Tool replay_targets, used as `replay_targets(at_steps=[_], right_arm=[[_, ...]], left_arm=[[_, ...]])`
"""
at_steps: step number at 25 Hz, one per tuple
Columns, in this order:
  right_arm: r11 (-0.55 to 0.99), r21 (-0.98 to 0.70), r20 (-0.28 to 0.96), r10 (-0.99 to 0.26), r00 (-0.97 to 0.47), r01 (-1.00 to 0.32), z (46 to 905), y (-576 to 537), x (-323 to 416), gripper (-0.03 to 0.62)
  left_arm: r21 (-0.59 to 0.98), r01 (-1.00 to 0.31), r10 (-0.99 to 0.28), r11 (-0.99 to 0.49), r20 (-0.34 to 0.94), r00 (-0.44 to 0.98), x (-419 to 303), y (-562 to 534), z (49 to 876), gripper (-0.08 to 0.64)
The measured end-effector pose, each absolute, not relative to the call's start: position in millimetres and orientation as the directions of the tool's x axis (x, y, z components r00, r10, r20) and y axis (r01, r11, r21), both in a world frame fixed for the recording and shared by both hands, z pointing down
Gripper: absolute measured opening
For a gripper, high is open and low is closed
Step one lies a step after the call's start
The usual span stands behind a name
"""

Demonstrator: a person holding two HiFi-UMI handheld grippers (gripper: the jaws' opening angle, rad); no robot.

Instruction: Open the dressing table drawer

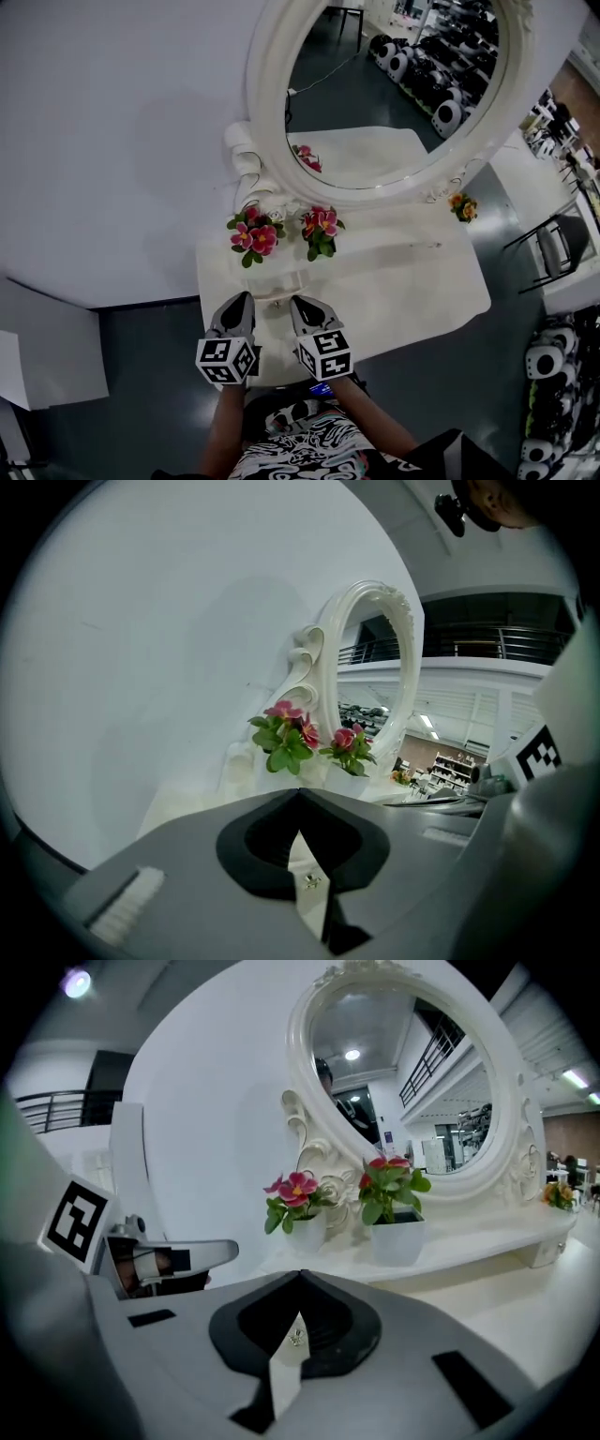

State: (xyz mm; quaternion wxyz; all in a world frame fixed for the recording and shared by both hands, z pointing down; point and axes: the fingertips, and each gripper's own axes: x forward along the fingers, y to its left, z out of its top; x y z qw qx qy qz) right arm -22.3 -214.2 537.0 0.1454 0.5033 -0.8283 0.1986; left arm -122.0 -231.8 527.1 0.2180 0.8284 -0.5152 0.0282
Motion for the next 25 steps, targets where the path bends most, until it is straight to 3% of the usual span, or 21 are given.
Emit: replay_targets(at_steps=[25], right_arm=[[0.357,-0.181,0.444,-0.802,-0.4,-0.916,533,-208,10,0.002]], left_arm=[[0.323,-0.861,-0.817,-0.393,0.309,0.488,-103,-228,538,0.002]])
